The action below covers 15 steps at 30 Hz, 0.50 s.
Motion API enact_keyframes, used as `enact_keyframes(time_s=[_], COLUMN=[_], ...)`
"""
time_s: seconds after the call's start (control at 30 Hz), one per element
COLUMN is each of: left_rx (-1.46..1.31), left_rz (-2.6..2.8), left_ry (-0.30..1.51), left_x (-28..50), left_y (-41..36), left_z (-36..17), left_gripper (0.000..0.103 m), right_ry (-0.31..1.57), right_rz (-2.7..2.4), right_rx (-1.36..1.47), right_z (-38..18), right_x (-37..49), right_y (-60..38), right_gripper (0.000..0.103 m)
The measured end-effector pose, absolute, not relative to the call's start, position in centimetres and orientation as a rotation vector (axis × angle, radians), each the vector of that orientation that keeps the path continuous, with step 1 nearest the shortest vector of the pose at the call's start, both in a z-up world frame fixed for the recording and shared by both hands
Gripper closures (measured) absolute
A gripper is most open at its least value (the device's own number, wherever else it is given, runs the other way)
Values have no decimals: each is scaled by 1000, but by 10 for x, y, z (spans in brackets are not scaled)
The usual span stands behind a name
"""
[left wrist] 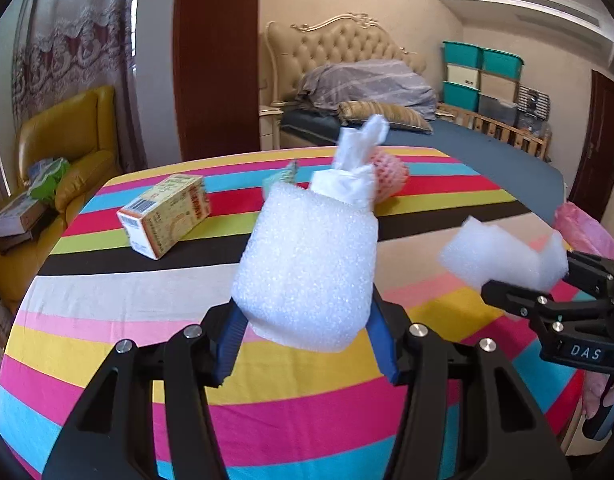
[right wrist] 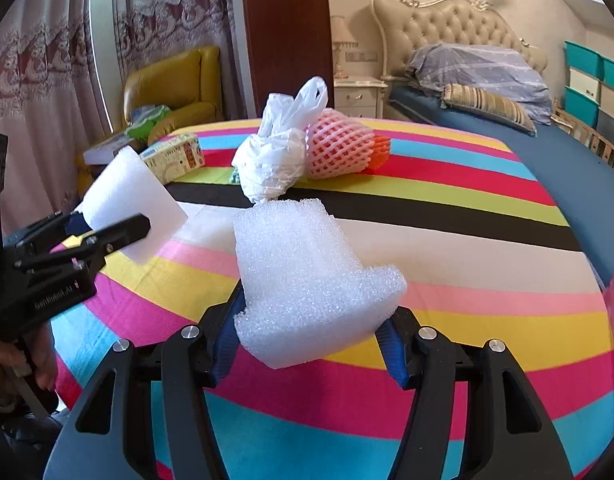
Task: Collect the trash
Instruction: 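Carry both white foam blocks to the pink wastebasket and release them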
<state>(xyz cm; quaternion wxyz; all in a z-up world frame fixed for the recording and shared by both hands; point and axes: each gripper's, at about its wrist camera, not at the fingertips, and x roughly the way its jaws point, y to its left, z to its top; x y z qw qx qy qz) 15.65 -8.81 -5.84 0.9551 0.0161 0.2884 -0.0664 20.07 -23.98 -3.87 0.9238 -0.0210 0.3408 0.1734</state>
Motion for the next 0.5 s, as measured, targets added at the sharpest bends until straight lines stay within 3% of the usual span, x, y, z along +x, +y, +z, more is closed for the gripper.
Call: enact_keyframes(time_s=[0.5], left_rx=[65], left_rz=[-186], left_ry=[453], left_x=[123], left_y=[-119], left_z=[-38], left_gripper=[50], right_ry=[586], right_rz=[311], right_rx=[37], right_z=[-26], right_x=[168], right_y=[-264], right_gripper=[46])
